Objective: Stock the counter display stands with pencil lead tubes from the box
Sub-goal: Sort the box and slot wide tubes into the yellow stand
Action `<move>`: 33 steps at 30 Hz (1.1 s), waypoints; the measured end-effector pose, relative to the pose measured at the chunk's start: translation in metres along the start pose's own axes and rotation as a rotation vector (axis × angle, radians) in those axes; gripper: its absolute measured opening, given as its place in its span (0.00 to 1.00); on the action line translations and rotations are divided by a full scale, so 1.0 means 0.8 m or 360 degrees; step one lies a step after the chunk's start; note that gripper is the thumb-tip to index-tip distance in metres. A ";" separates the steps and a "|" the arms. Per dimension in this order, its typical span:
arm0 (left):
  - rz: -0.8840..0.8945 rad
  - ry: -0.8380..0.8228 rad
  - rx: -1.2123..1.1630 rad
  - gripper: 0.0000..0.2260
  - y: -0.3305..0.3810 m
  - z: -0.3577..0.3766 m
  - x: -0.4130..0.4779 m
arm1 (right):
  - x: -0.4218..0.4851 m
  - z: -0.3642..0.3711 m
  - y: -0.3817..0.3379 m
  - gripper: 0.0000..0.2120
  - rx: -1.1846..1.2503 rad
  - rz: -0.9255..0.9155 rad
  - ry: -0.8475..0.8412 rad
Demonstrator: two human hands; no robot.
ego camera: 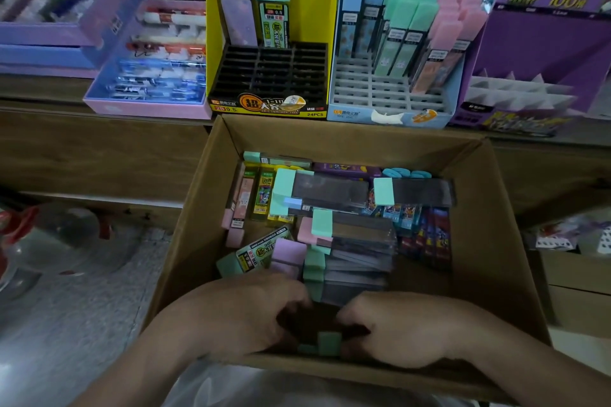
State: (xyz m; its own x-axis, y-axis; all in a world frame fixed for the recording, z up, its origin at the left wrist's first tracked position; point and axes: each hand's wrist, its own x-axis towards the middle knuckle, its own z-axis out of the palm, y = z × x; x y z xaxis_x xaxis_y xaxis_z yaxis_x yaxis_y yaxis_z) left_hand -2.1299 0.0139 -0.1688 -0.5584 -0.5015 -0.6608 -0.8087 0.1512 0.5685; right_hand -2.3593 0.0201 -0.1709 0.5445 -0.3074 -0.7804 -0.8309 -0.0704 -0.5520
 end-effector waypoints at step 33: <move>0.0034 0.0539 -0.1605 0.19 -0.003 0.006 -0.002 | 0.027 -0.022 -0.064 0.13 0.2372 -0.0294 0.0556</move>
State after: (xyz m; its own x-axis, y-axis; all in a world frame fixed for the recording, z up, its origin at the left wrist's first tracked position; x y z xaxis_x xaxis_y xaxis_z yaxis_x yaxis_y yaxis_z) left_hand -2.1275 0.0184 -0.1713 -0.3641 -0.7415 -0.5635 -0.1851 -0.5354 0.8241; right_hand -2.3070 0.0005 -0.1547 0.3937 -0.6160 -0.6823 0.2232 0.7841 -0.5791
